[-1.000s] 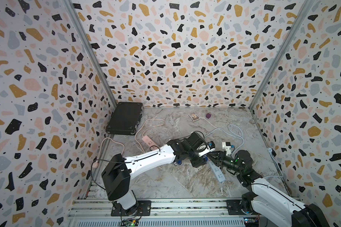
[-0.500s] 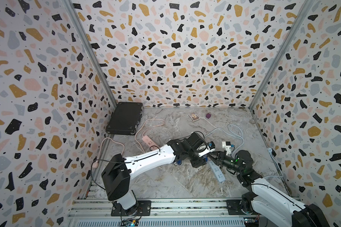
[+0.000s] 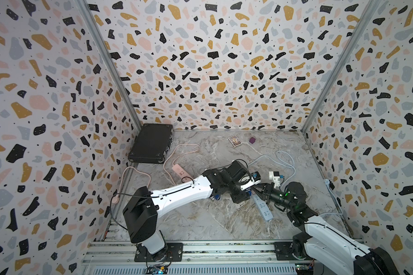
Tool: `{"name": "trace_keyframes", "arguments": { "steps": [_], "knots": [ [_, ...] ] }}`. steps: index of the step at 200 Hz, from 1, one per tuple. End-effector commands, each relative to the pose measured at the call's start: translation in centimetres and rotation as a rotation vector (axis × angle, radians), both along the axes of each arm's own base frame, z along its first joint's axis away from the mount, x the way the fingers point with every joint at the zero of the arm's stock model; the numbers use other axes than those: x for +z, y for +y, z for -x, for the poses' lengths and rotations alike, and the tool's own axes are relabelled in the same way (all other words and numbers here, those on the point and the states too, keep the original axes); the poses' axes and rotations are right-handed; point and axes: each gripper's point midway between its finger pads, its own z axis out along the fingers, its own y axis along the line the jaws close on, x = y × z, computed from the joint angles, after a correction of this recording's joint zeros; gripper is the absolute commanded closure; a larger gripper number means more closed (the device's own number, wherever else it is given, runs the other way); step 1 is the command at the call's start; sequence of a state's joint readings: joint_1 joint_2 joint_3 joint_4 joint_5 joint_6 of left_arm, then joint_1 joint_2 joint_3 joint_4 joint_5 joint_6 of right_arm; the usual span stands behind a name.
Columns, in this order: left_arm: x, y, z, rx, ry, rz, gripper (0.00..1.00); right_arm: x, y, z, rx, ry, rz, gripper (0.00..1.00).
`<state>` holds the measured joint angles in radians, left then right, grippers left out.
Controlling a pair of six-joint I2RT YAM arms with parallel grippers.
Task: Unplug the electric shaver
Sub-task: Remove the charging cable from the electric shaver.
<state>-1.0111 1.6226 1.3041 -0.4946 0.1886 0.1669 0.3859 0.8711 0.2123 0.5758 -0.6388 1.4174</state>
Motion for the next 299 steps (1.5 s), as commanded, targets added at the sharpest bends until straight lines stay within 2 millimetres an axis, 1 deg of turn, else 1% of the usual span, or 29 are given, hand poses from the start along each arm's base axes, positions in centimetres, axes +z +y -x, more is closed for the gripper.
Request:
{"name": "trace_keyframes", "arguments": {
  "steps": [1,93,151,168,210,260,299],
  "knots": [
    [1.5,0.2,-0.1,0.014,-0.031,0.032,0.47,0.8,-0.1,0.0,-0.011,-0.035,0.0,1.0],
    [0.9,0.9,0.3,0.015,-0.024,0.022,0.47,1.0,-0.5,-0.1,-0.025,-0.041,0.032,1.0],
    [0.3,1.4,0.6,0.019,-0.016,0.014,0.48,0.7,-0.9,-0.7,-0.045,-0.041,0.056,1.0],
    [0.1,1.5,0.7,0.02,-0.013,0.011,0.48,1.1,-0.9,-0.8,-0.047,-0.052,0.058,1.0],
    [-0.2,1.5,0.8,0.02,-0.008,0.006,0.48,1.2,-1.2,-1.1,-0.055,-0.057,0.084,1.0],
    [-0.5,1.7,0.9,0.022,-0.003,0.003,0.49,1.3,-1.4,-1.3,-0.062,-0.061,0.093,1.0],
    [-0.2,1.9,0.9,0.026,-0.011,0.008,0.49,1.3,-1.7,-1.4,-0.066,-0.062,0.101,1.0]
  ]
}}
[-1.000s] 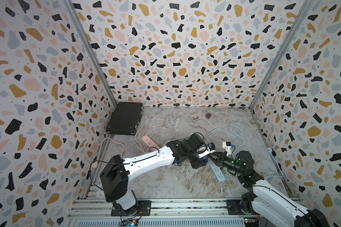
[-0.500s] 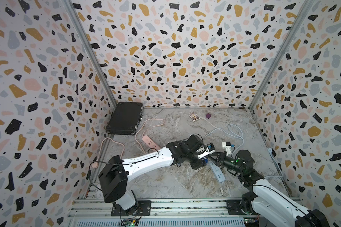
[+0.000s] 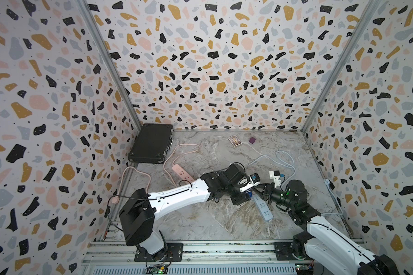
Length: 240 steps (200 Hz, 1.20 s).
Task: Unplug the electric shaver
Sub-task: Remove the charging cable from the electric shaver, then place the charging cable at the center of the board, then place the electric shaver at the center of the board.
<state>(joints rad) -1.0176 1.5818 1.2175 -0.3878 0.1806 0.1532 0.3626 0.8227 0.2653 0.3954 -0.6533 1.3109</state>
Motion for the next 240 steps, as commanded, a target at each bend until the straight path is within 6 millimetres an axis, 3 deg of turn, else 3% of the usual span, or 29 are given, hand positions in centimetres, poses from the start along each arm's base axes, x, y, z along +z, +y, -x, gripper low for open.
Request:
{"name": "trace_keyframes", "arguments": {
  "steps": [1,120,159,191,223,240],
  "knots": [
    [0.0,2.0,0.8,0.017,0.019,-0.042,0.49,1.4,-1.2,-1.6,-0.075,-0.049,0.021,1.0],
    [-1.1,2.5,0.6,0.033,0.012,-0.07,0.5,2.0,-2.3,-2.1,-0.096,-0.054,0.027,1.0],
    [-2.8,4.3,-1.7,0.146,-0.028,-0.129,0.47,1.0,-1.5,-1.9,-0.025,-0.033,0.036,1.0],
    [-4.4,5.5,-3.5,0.224,0.002,-0.123,0.47,0.0,-1.5,-0.9,0.035,-0.026,0.143,1.0],
    [-7.0,6.2,-4.3,0.246,0.033,-0.115,0.47,0.7,-1.9,-0.3,0.052,-0.055,0.216,0.89],
    [-8.4,5.9,-4.1,0.233,0.055,-0.117,0.47,-0.2,-2.0,0.3,0.063,-0.017,0.235,0.85]
  ]
}}
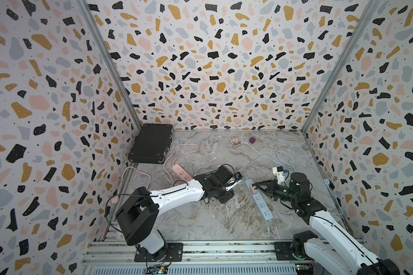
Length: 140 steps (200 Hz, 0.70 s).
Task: Unplug the electric shaver
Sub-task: Place the electric shaver at the center of the board.
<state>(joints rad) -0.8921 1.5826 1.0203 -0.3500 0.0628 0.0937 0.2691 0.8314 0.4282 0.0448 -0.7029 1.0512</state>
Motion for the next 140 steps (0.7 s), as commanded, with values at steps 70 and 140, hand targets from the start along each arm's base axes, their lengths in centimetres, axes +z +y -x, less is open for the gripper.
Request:
{"name": "trace_keyframes", "arguments": {
  "steps": [70,140],
  "knots": [
    [-3.5,-1.5,-0.5,-0.009,0.027,0.033,0.48,-3.2,1.0,2.5,0.131,0.065,0.092,0.68],
    [-5.7,-1.6,-0.3,-0.005,0.073,-0.003,0.43,-3.3,1.2,4.7,0.242,0.055,0.265,0.43]
  ]
}}
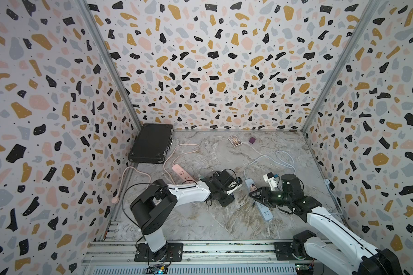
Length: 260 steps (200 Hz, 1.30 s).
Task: Unplug the electric shaver
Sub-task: Place the electric shaver at the center of the board.
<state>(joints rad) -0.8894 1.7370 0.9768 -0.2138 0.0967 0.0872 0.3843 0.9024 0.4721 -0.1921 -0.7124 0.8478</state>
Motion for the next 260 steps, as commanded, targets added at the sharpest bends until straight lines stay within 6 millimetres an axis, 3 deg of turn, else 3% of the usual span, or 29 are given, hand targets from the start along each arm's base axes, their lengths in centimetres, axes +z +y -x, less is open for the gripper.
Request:
{"name": "trace_keyframes", "arguments": {
  "steps": [1,36,62,89,109,138,168,215,260],
  "knots": [
    [-0.1,-0.8,-0.2,0.006,0.009,0.025,0.43,0.5,-0.9,0.8,0.039,-0.035,0.109,0.43],
    [-0.8,-1.1,-0.7,0.014,0.0,0.033,0.4,-1.3,-3.9,2.0,0.026,-0.026,0.323,0.43],
    [-1.2,-1.0,-0.7,0.022,0.003,0.026,0.34,-1.4,-5.3,2.2,0.003,-0.046,0.402,0.39],
    [-0.3,-1.4,-0.8,0.017,0.007,0.035,0.27,-1.4,-6.5,2.3,0.017,-0.051,0.485,0.38],
    [1.5,-1.6,-0.8,0.014,0.007,0.053,0.22,-1.0,-6.3,2.1,0.025,-0.058,0.484,0.39],
    [5.7,-1.9,-1.1,0.022,-0.049,0.127,0.12,0.0,-6.3,1.4,0.004,-0.092,0.487,0.38],
    [8.8,-2.3,0.0,0.012,-0.05,0.224,0.0,0.4,-5.9,-0.1,0.011,-0.109,0.504,0.38],
    [8.9,-1.2,1.2,0.043,-0.052,0.241,0.0,-0.8,-5.1,-2.5,0.101,-0.107,0.643,0.38],
    [9.3,-1.6,3.0,0.035,-0.059,0.256,0.0,-1.1,-4.5,-4.7,0.158,-0.133,0.781,0.38]
  ]
}}
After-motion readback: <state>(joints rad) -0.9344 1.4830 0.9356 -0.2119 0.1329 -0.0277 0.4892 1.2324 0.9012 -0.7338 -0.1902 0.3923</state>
